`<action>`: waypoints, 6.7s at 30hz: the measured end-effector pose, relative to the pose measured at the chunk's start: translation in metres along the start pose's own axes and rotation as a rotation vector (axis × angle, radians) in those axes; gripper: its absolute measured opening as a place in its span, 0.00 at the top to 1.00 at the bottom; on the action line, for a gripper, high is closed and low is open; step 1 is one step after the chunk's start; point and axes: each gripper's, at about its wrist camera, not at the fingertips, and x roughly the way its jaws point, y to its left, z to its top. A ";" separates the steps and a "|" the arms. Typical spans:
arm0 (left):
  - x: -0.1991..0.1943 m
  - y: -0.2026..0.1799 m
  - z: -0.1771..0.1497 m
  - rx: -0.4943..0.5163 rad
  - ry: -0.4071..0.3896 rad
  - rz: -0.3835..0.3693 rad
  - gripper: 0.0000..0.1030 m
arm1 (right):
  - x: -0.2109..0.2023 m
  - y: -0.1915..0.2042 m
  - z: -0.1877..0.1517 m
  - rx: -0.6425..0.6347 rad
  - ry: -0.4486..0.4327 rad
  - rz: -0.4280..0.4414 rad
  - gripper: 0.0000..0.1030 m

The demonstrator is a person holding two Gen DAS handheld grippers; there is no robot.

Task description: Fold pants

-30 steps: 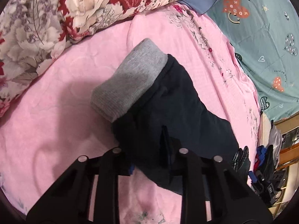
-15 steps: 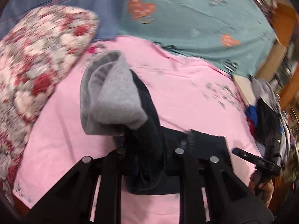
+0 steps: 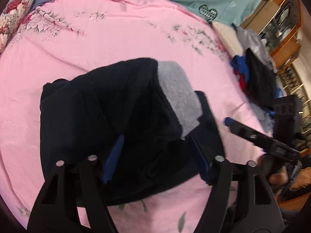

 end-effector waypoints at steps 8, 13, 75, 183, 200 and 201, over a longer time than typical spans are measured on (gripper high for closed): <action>-0.054 0.024 -0.001 -0.001 -0.188 0.194 0.17 | 0.017 0.017 0.009 -0.038 0.045 0.030 0.31; -0.028 0.061 -0.009 -0.099 -0.087 0.254 0.17 | 0.038 0.036 0.018 -0.025 0.090 0.097 0.18; 0.020 0.082 0.028 -0.219 -0.006 0.213 0.08 | 0.067 0.029 0.041 -0.185 0.059 -0.184 0.96; 0.037 0.073 0.009 -0.211 0.144 0.012 0.60 | 0.052 0.031 -0.005 -0.107 0.160 -0.118 0.43; -0.066 0.021 0.063 0.007 -0.240 0.132 0.80 | 0.030 0.074 0.016 -0.257 0.045 -0.159 0.60; -0.074 0.021 0.076 0.002 -0.275 0.140 0.80 | 0.026 0.080 0.024 -0.277 0.022 -0.154 0.60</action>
